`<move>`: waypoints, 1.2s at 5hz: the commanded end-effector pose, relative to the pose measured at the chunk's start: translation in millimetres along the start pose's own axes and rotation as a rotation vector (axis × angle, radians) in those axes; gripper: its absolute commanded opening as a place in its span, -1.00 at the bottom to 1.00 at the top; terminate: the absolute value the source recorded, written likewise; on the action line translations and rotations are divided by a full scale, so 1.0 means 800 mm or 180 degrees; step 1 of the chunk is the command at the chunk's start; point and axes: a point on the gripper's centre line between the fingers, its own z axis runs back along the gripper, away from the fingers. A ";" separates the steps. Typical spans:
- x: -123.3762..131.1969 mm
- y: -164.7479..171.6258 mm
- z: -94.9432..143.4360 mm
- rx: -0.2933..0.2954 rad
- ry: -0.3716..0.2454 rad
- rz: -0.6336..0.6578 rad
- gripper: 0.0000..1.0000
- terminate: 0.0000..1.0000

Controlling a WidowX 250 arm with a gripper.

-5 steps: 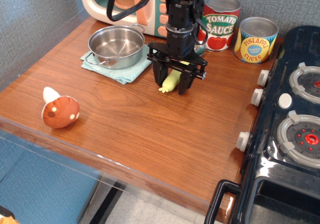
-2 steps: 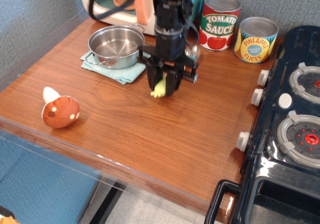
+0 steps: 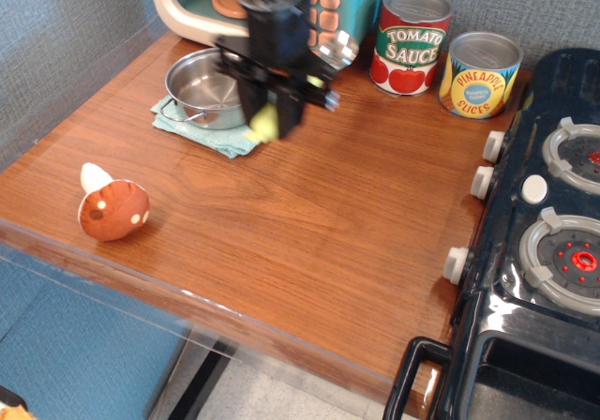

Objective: Put the spoon on the left edge of the table.

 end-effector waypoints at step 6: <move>-0.075 0.218 -0.045 0.0685 0.0684 0.0072 -1.00 -1.00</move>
